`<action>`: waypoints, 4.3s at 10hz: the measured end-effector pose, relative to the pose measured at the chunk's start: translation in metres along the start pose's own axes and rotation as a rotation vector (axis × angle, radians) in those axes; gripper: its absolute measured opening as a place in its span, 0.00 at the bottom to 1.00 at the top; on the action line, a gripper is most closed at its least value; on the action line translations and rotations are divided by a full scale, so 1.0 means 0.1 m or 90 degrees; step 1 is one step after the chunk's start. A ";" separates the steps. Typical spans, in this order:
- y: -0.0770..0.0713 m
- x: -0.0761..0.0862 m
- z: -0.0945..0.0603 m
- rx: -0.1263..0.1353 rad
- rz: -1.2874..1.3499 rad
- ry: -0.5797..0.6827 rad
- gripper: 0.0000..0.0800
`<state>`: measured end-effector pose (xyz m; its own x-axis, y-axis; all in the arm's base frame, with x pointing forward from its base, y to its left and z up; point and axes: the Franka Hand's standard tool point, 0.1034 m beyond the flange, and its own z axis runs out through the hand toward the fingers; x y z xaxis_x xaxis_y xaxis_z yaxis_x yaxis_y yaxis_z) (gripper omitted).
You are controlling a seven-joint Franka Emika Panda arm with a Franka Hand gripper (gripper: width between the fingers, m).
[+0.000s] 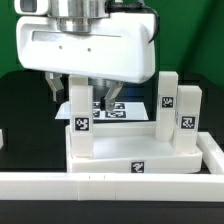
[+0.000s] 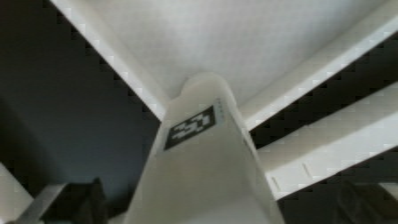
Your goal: Assemble desk
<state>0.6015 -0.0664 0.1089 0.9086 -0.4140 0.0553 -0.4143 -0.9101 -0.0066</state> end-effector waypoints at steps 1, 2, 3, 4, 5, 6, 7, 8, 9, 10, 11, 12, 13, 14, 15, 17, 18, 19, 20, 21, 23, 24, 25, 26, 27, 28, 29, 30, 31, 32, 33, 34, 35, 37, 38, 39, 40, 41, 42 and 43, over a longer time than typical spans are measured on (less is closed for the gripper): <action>0.02 0.00 0.01 -0.001 -0.041 0.001 0.81; 0.02 0.00 0.01 -0.002 -0.076 0.000 0.81; 0.01 0.00 0.00 -0.002 -0.108 0.002 0.81; 0.01 0.01 0.00 -0.002 -0.112 0.009 0.81; 0.02 0.01 0.00 -0.003 -0.114 0.009 0.66; 0.03 0.01 0.01 -0.003 -0.112 0.008 0.49; 0.03 0.01 0.01 -0.002 -0.107 0.008 0.49; 0.03 0.01 0.01 -0.002 -0.095 0.008 0.36; 0.03 0.01 0.01 -0.002 -0.095 0.008 0.36; 0.03 0.01 0.01 -0.002 -0.086 0.008 0.36; 0.03 0.01 0.01 -0.001 -0.034 0.008 0.36; 0.03 0.01 0.01 -0.001 0.018 0.008 0.36; 0.03 0.01 0.01 -0.001 0.059 0.008 0.36; 0.03 0.01 0.01 0.001 0.099 0.008 0.36; 0.05 0.02 0.00 0.013 0.202 0.006 0.36; 0.07 0.01 0.03 0.027 0.340 0.007 0.36; 0.08 0.01 0.03 0.040 0.438 0.005 0.36; 0.09 0.02 0.03 0.042 0.507 0.004 0.36; 0.09 0.02 0.03 0.043 0.571 0.002 0.36; 0.09 0.02 0.03 0.046 0.615 -0.001 0.36; 0.12 0.03 0.03 0.045 0.684 -0.006 0.36; 0.12 0.03 0.03 0.045 0.718 -0.007 0.36; 0.11 0.03 0.03 0.045 0.743 -0.008 0.36; 0.11 0.03 0.03 0.045 0.747 -0.008 0.36; 0.11 0.03 0.03 0.044 0.732 -0.008 0.38; 0.11 0.03 0.04 0.044 0.716 -0.007 0.38; 0.11 0.03 0.04 0.043 0.697 -0.007 0.60; 0.11 0.03 0.04 0.043 0.651 -0.006 0.76; 0.10 0.03 0.03 0.035 0.567 0.001 0.80; 0.07 0.04 0.01 0.029 0.508 0.007 0.80; 0.06 0.05 0.01 0.026 0.410 0.012 0.81; 0.08 0.06 0.00 0.026 0.340 0.014 0.81; 0.08 0.07 0.00 0.026 0.307 0.015 0.81; 0.08 0.07 0.00 0.019 0.193 0.018 0.81; 0.08 0.07 0.00 0.015 0.146 0.019 0.81; 0.08 0.07 0.00 0.008 0.083 0.020 0.81; 0.09 0.07 0.00 0.003 0.039 0.020 0.81; 0.10 0.07 0.00 0.001 0.002 0.020 0.81; 0.11 0.07 0.01 0.000 -0.034 0.021 0.81; 0.12 0.06 0.01 -0.001 -0.056 0.020 0.81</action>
Offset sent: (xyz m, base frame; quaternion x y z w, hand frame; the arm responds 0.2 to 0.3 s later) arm -0.0071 0.0043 0.0064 -0.0054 0.0411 -0.0851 0.9955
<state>0.6020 -0.0799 0.1077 0.9394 -0.3317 0.0871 -0.3330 -0.9429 0.0011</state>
